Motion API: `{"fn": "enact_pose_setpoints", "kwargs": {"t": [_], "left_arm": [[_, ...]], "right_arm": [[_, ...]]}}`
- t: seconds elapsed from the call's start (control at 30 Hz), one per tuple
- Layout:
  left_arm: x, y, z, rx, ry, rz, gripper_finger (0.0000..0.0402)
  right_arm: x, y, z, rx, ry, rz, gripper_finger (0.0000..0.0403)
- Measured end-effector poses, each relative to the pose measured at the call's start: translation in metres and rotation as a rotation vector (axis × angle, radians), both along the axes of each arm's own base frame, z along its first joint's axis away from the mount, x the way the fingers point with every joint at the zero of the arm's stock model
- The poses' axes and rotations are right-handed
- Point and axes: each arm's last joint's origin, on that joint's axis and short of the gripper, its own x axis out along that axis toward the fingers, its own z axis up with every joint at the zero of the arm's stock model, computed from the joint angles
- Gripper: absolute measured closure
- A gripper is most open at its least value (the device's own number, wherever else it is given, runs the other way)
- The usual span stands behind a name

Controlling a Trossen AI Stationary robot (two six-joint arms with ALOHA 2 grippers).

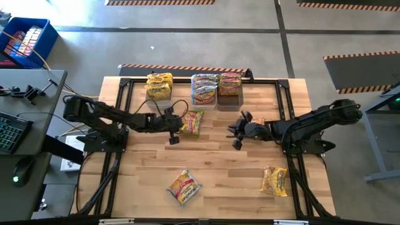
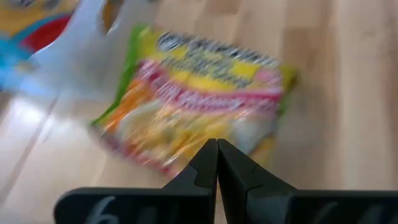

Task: Sort Maruchan noodles
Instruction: Put the top right green noodle pack into the transparent black bin

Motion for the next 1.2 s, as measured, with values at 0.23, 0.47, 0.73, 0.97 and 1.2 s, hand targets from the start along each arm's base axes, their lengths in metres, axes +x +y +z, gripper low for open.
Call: {"fn": "enact_pose_setpoints", "kwargs": {"t": [0.23,0.47,0.73,0.97,1.2], "left_arm": [[0.017,-0.017,0.003,-0.014,-0.163,-0.104,0.0401],[0.029,-0.028,0.026,0.009,-0.424,-0.168,0.0401],[0.030,-0.032,0.026,-0.068,-0.431,-0.223,0.0401],[0.030,-0.034,0.028,-0.059,-0.441,-0.234,0.0401],[0.030,-0.034,0.027,-0.063,-0.438,-0.230,0.0401]], "right_arm": [[-0.013,0.000,0.028,0.034,0.469,-0.110,0.0283],[-0.042,-0.015,0.042,0.073,0.749,-0.364,0.0288],[-0.057,-0.051,0.006,0.136,0.802,-0.461,0.0395],[-0.061,-0.056,-0.001,0.418,0.781,-0.547,0.0396],[-0.041,-0.044,-0.001,0.608,0.667,-0.267,0.0401]]}}
